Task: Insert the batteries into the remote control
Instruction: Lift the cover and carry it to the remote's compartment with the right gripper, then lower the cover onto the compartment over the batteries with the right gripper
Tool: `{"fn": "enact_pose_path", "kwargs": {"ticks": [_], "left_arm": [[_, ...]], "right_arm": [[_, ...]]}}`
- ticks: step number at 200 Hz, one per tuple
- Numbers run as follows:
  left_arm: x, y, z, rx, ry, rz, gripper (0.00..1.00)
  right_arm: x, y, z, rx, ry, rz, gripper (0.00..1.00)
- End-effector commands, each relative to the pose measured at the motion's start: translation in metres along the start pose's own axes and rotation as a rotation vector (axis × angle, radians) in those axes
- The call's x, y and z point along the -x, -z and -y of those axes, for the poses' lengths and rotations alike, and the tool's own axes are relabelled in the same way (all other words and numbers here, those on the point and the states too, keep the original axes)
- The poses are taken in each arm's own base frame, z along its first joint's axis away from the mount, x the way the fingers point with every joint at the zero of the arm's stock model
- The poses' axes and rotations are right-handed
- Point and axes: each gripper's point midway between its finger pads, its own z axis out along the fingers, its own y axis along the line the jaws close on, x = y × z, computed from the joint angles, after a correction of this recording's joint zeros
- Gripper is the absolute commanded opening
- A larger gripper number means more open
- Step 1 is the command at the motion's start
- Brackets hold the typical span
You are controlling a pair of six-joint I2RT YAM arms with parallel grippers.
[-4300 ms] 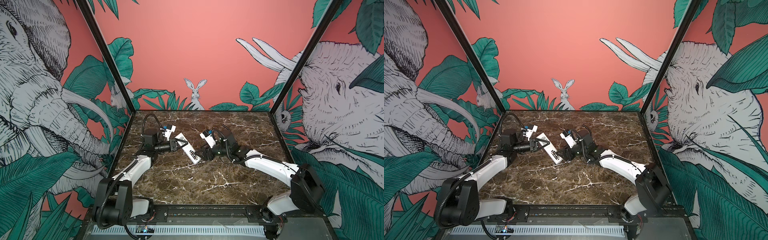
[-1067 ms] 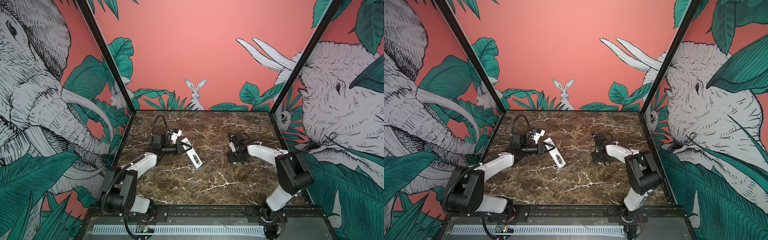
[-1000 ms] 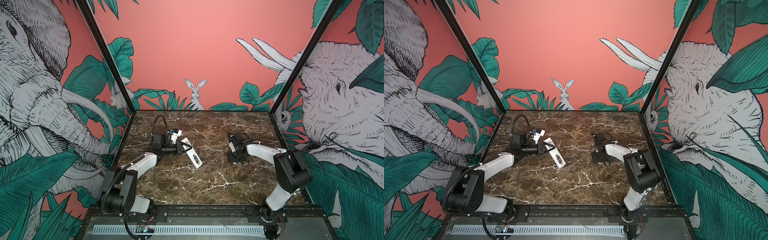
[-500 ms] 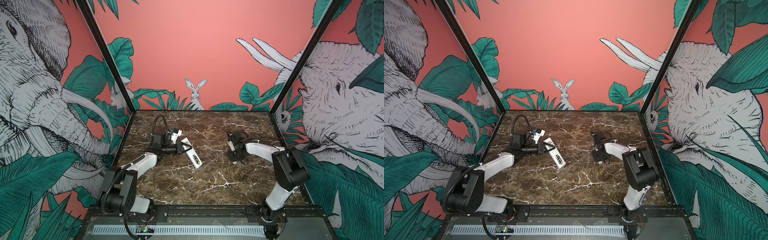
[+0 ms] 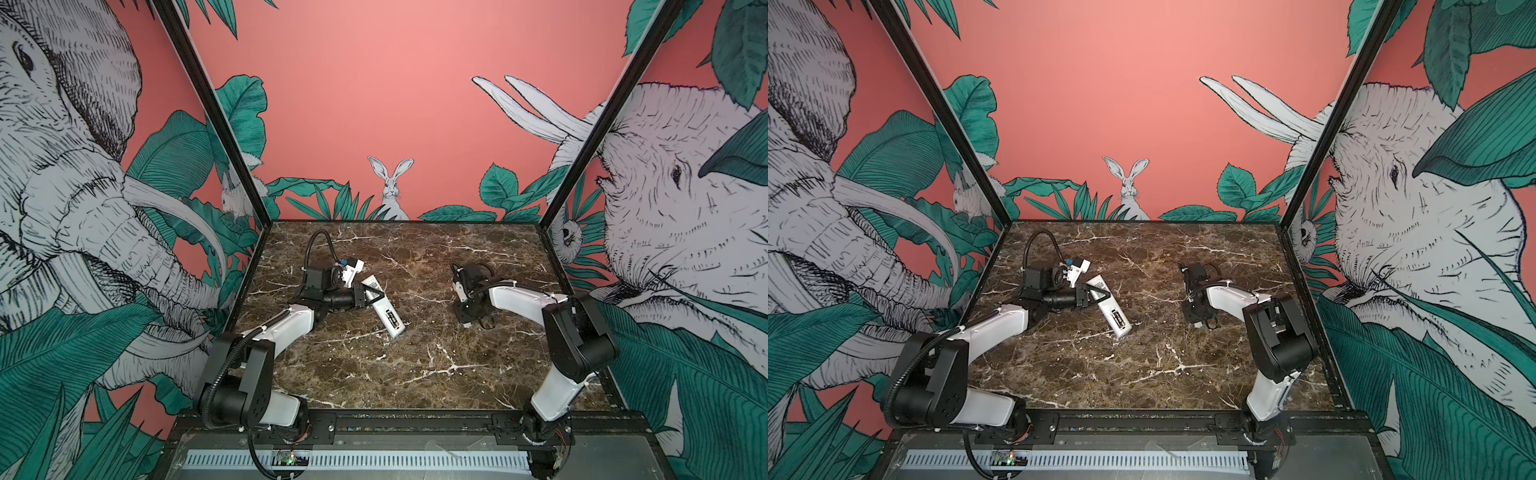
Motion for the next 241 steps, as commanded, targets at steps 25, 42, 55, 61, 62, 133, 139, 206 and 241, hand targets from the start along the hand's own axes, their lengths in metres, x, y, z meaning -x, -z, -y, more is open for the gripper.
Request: {"fn": "enact_pose_path", "kwargs": {"ticks": [25,42,55,61,62,133,139,206,241], "left_arm": [[0.008,0.004,0.019,-0.035,-0.067,0.017,0.01],[0.008,0.004,0.018,-0.033,-0.066,0.017,0.01],[0.007,0.003,0.017,-0.033,-0.063,0.015,0.01],[0.007,0.003,0.017,-0.033,-0.064,0.016,0.01],[0.007,0.003,0.018,-0.034,-0.065,0.016,0.01],[0.009,0.001,0.021,-0.066,-0.044,0.013,0.01],[0.009,0.001,0.02,-0.07,-0.039,0.012,0.01],[0.011,0.0,0.026,-0.116,-0.028,0.013,0.0],[0.011,0.0,0.028,-0.122,-0.025,0.015,0.0]], "right_arm": [[0.023,0.036,-0.031,0.07,0.115,0.139,0.21],[0.032,0.056,-0.054,0.168,0.148,0.219,0.21],[0.039,0.074,-0.074,0.26,0.17,0.291,0.2],[0.042,0.083,-0.083,0.301,0.184,0.323,0.2],[0.043,0.085,-0.084,0.307,0.187,0.329,0.2],[0.054,0.168,-0.183,0.626,0.378,0.584,0.2],[0.054,0.173,-0.189,0.639,0.39,0.604,0.2],[0.054,0.185,-0.231,0.706,0.461,0.698,0.2],[0.05,0.176,-0.24,0.665,0.498,0.696,0.2]]}}
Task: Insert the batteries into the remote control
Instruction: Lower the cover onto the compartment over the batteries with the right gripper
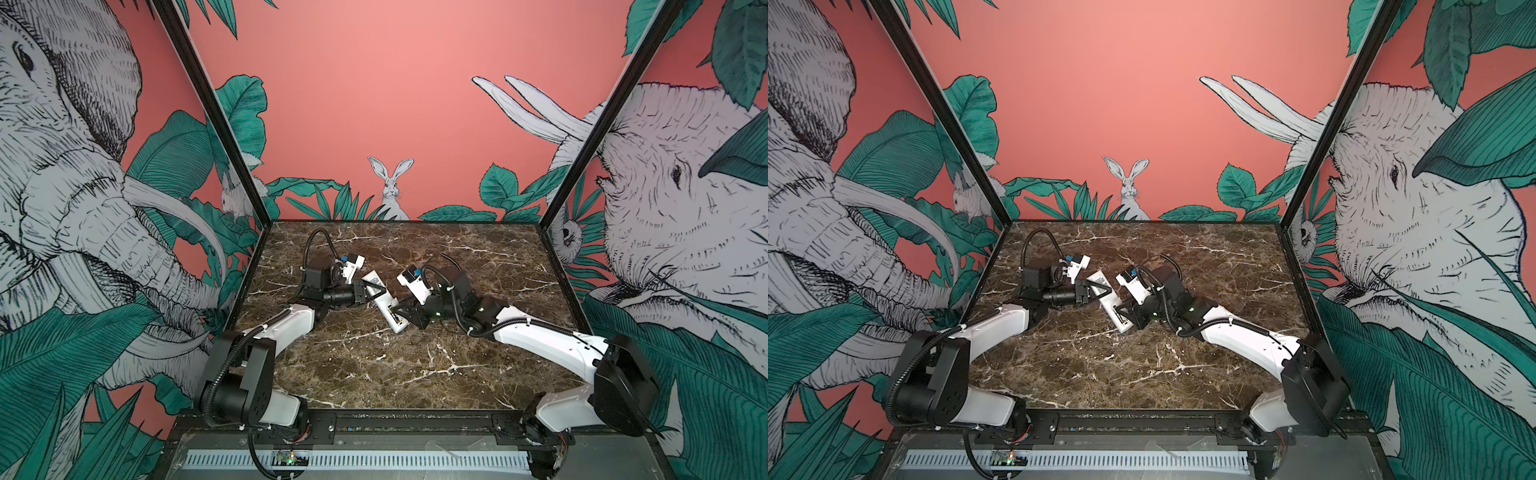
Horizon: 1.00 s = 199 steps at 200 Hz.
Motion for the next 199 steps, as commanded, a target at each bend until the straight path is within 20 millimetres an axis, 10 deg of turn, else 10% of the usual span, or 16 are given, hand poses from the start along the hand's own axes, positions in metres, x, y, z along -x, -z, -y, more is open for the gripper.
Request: {"fn": "enact_pose_path", "kwargs": {"ticks": [1,199], "left_arm": [[0.001,-0.001,0.011,-0.043,-0.024,-0.005,0.0],[0.005,-0.001,0.016,-0.074,-0.025,-0.004,0.0]], "right_arm": [[0.01,-0.007,-0.003,-0.021,0.057,0.037,0.2],[-0.027,-0.019,0.023,-0.256,0.181,-0.056,0.2]]}}
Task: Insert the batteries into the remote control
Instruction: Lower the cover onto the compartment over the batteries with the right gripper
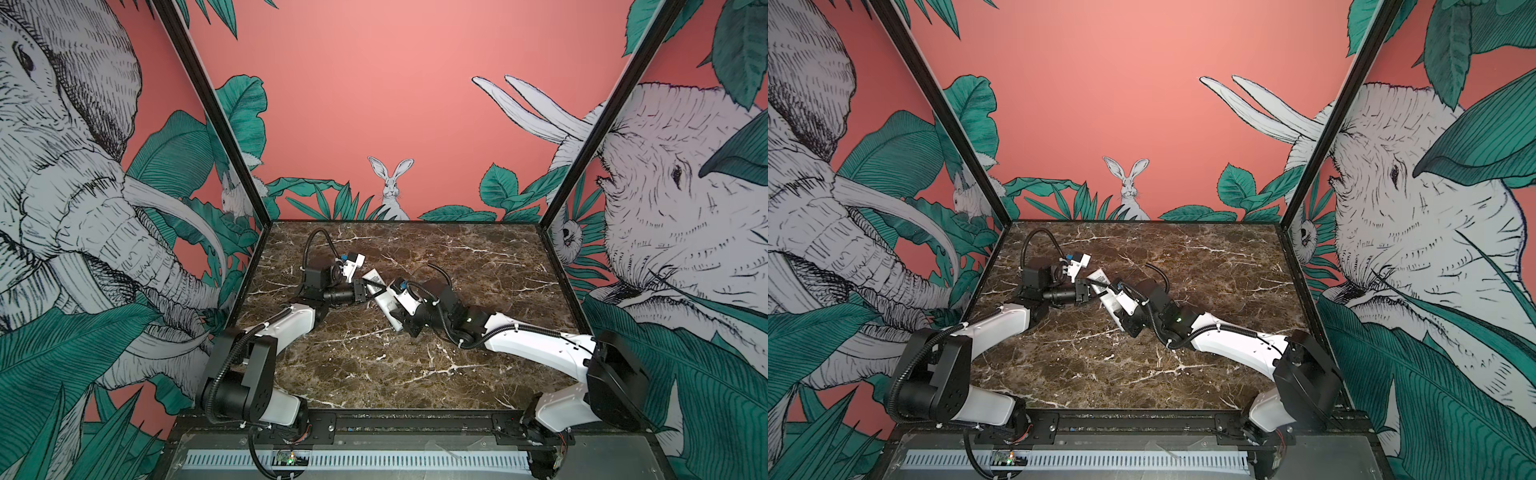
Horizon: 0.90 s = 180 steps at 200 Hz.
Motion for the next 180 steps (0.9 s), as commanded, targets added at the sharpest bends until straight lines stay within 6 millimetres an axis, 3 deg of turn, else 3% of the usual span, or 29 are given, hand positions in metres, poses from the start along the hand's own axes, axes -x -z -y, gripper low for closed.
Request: {"fn": "enact_pose_path", "kwargs": {"ticks": [1,102,180], "left_arm": [[0.001,0.0,0.014,-0.054,-0.024,-0.01,0.0],[0.003,0.002,0.02,-0.076,-0.028,-0.001,0.0],[0.002,0.002,0.019,-0.073,-0.027,0.001,0.01]], "right_arm": [[-0.013,-0.006,0.005,-0.026,0.007,-0.016,0.2],[-0.035,-0.012,0.013,-0.076,-0.005,-0.04,0.22],[-0.024,-0.007,0.015,-0.09,-0.002,-0.016,0.3]]}}
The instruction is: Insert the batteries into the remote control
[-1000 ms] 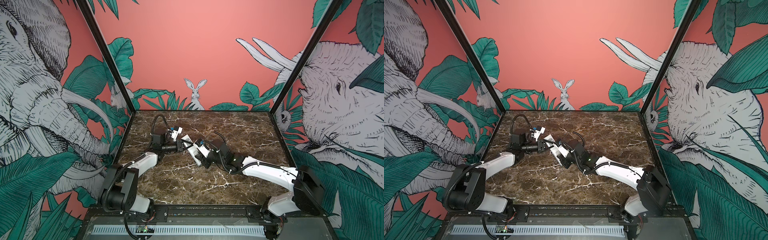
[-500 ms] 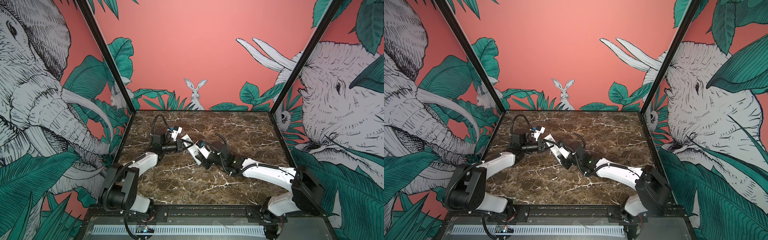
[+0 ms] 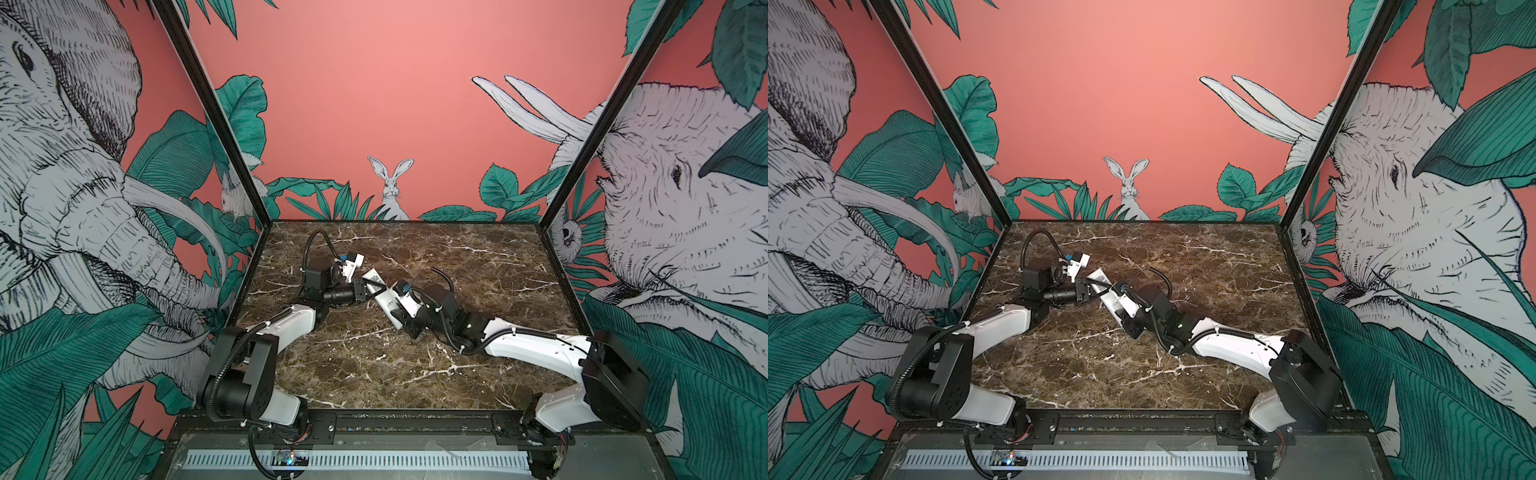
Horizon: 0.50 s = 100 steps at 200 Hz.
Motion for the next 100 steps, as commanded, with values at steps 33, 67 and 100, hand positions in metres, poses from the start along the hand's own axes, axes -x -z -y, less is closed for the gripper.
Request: {"fn": "enact_pose_path", "kwargs": {"ticks": [33,67,100], "left_arm": [[-0.001,0.003,0.022,-0.075,-0.042,-0.02,0.0],[0.0,0.003,0.022,-0.075,-0.043,-0.018,0.0],[-0.001,0.004,0.022,-0.074,-0.045,-0.019,0.0]], "right_arm": [[-0.014,0.002,0.012,-0.066,0.002,-0.051,0.32],[-0.007,0.007,0.01,-0.06,0.007,-0.035,0.35],[-0.003,0.008,0.007,-0.041,0.013,-0.025,0.39]]}}
